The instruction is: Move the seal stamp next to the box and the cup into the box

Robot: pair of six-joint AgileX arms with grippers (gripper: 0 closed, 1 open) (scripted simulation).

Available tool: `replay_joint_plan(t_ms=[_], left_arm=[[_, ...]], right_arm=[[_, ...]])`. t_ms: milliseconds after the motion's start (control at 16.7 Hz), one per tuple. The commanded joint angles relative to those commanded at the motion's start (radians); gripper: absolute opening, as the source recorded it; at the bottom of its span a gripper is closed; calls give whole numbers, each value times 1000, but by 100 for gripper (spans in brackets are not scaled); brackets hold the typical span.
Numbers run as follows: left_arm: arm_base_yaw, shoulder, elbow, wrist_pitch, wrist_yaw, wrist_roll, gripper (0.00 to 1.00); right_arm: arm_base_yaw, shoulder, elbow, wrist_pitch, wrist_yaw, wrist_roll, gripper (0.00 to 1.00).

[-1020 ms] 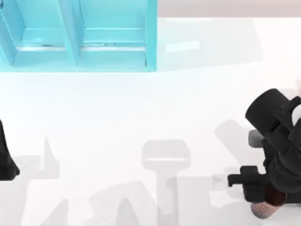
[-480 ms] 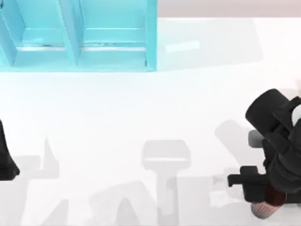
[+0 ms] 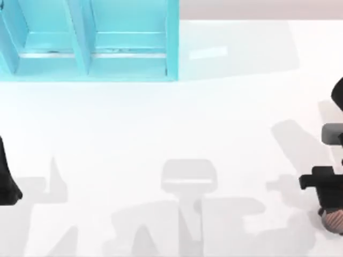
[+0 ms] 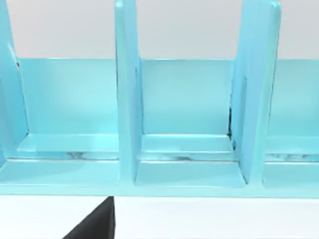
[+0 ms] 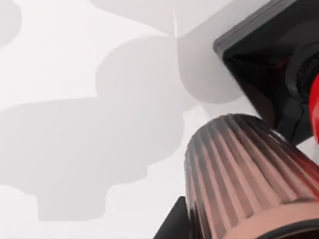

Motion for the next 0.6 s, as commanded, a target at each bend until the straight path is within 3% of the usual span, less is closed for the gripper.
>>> replay_joint_plan(t_ms=[300,600], left_arm=[[0,0,0,0,0,0,100],[0,0,0,0,0,0,100]], right_arm=[[-206,-123,92,-211,2,-213,0],[-220,-136,99,-227,2,-229,0]])
